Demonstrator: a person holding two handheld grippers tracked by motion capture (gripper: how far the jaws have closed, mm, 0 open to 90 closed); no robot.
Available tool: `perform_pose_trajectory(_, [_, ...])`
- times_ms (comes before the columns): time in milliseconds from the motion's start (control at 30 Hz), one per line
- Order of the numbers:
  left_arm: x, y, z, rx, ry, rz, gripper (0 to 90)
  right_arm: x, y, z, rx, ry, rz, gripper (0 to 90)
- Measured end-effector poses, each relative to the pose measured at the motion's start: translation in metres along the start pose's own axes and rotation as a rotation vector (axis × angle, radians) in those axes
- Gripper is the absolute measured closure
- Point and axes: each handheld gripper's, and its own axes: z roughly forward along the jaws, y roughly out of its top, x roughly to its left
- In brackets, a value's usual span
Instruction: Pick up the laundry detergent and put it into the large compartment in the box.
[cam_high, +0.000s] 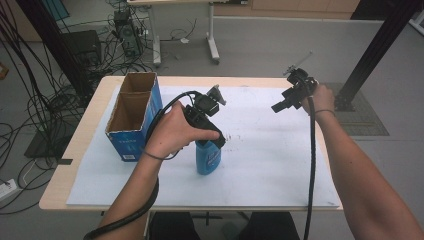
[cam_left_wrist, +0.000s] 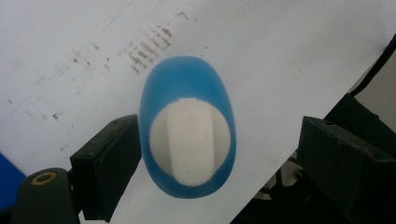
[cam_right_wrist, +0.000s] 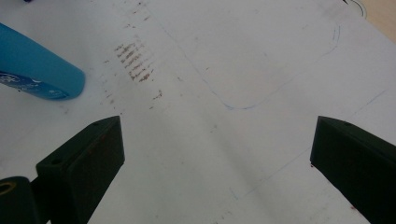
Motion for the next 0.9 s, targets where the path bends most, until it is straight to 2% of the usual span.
perform_pose_trajectory(233, [0.003, 0.000, 0.010, 0.012, 0.006, -0.003, 14.2, 0.000, 0.000, 0.000, 0.003, -0.002, -0.003, 2.8])
perform_pose_trajectory(900, [0.011, -0.001, 0.025, 0.033, 0.031, -0.023, 14.3, -0.003, -0.002, 0.001, -0.002, 0.000, 0.004, 2.7])
